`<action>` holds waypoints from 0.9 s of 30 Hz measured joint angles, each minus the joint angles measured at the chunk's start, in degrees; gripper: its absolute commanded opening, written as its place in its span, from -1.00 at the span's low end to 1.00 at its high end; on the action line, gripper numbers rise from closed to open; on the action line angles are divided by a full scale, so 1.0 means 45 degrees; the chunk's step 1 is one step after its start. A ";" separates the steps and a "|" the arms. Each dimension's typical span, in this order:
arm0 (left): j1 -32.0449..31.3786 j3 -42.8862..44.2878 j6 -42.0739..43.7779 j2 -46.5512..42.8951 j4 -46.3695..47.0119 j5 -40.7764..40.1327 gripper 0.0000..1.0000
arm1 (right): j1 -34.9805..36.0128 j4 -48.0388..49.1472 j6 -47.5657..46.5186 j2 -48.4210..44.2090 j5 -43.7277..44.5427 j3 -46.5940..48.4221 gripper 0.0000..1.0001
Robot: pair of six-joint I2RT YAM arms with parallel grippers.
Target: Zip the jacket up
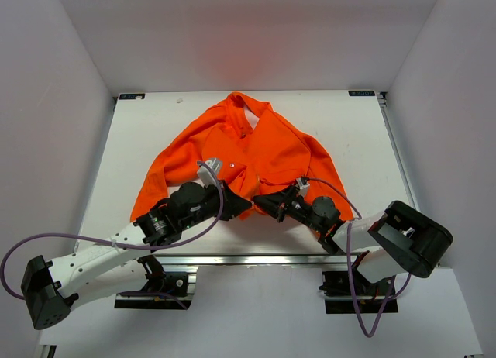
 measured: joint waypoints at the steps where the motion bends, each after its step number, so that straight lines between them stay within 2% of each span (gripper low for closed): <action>1: 0.0000 0.0000 -0.0005 0.0000 -0.0044 -0.0005 -1.00 | 0.0005 0.0000 -0.0063 0.0000 0.0049 0.0000 -1.00; 8: 0.0000 0.0000 -0.0287 -0.0291 -0.0729 -0.0316 -1.00 | 0.0063 0.0019 -0.1161 0.0000 0.0233 -0.0005 -1.00; 16: 0.0000 0.0000 -0.0583 -0.0452 -0.1365 -0.0359 -1.00 | 0.0131 0.0369 -0.3410 0.0063 0.0219 -0.0005 -1.00; 27: 0.0010 0.1093 -0.0641 0.0321 -0.3691 0.0180 -1.00 | 0.0223 0.0699 -0.5581 0.0670 -0.0559 0.0005 -1.00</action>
